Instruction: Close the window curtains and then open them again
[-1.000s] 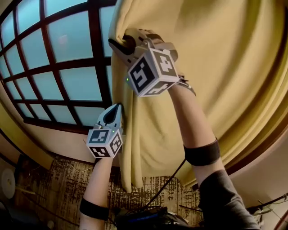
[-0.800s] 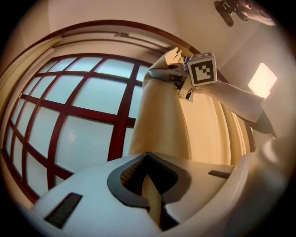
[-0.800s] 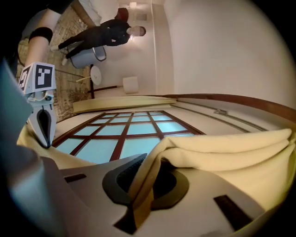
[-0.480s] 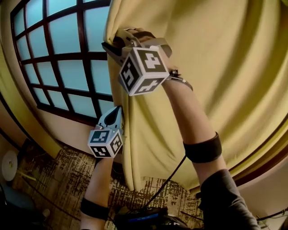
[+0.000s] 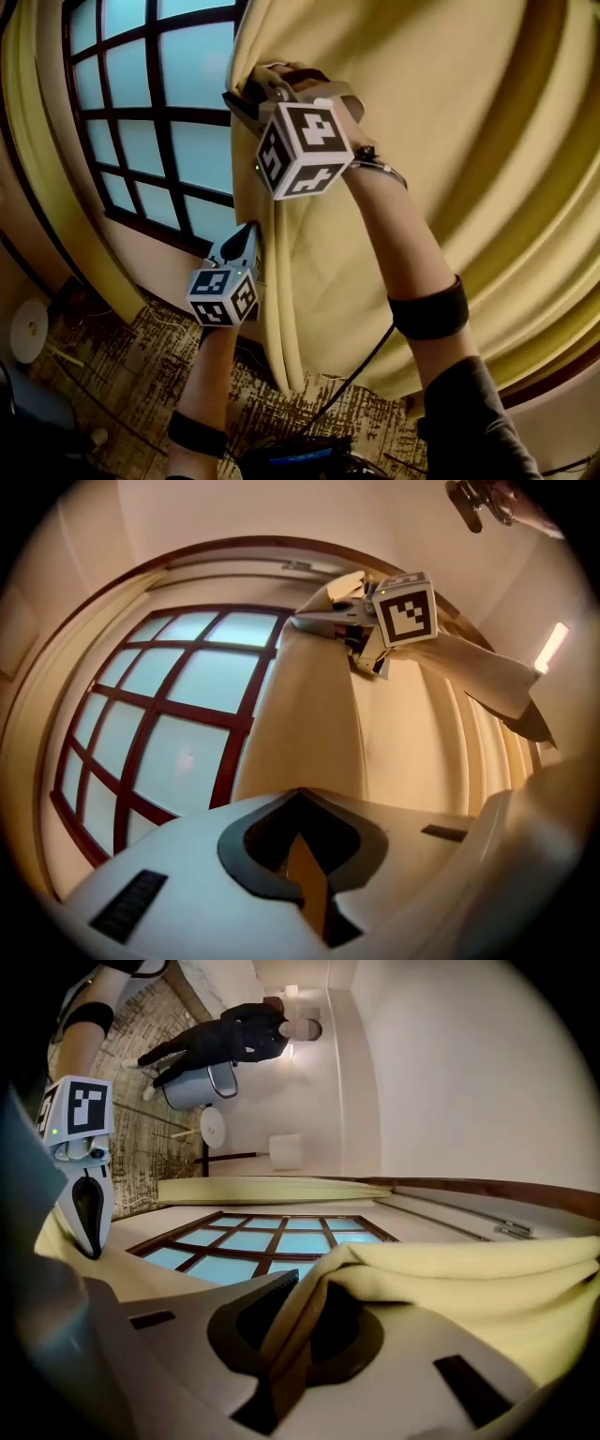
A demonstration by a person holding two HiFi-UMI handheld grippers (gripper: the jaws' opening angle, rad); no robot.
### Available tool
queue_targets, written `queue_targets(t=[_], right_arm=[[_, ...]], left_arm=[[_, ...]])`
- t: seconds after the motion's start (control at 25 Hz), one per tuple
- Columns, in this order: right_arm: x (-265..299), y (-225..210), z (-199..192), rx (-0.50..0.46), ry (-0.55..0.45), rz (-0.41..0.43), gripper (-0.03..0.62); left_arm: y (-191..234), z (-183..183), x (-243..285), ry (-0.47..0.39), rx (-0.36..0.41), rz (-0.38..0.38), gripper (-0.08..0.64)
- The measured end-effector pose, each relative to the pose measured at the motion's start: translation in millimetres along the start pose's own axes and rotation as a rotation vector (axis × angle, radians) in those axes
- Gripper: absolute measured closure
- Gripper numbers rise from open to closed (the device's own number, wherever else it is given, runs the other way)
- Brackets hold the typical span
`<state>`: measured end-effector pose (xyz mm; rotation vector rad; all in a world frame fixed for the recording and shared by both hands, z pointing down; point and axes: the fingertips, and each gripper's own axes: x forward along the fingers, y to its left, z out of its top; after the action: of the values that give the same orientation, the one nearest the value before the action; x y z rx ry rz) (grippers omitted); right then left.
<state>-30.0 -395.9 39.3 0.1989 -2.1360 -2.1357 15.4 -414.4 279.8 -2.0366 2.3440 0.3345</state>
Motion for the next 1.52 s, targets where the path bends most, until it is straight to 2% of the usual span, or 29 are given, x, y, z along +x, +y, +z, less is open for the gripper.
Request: queue_targets(t=[0.2,0.44,0.6,0.8,1.12,1.32,1.52], right_arm=[[18.0,-2.1,-7.6,0.006,0.052,-0.009,0.555],[7.6,0.7,-25.2,0.051,0.124,-0.035,0.555],[6.3,2.6,-38.6,0.059,0.129,-0.043,0.555],[6.3,3.0,-51.7,0.090,0.096,-0.063,0.555],[6.9,1.2,-47.6,0.090,0.045,-0.073,0.555],[21.2,-0.2,-40.4,0.077,0.066,-0.073,0.555],[35.0,-7.7,-31.2,0.056,0.107,-0.083,0.555]], left_arm=[[18.8,3.5,5.5,0.023,0.015,-0.047,0.560],[13.1,-5.0,6.6,0.071,0.036,-0.125,0.560],[12.0,-15.1,19.9,0.084,0.026,-0.138,0.560],[17.0,-25.2,36.1,0.093,0.025,-0.120,0.560],[21.3,-24.0,47.9,0.071,0.050,-0.096,0.560],[29.3,-6.3,54.9,0.050,0.083,-0.128,0.560],[41.8,3.4,53.5,0.045,0.083,-0.182,0.560]])
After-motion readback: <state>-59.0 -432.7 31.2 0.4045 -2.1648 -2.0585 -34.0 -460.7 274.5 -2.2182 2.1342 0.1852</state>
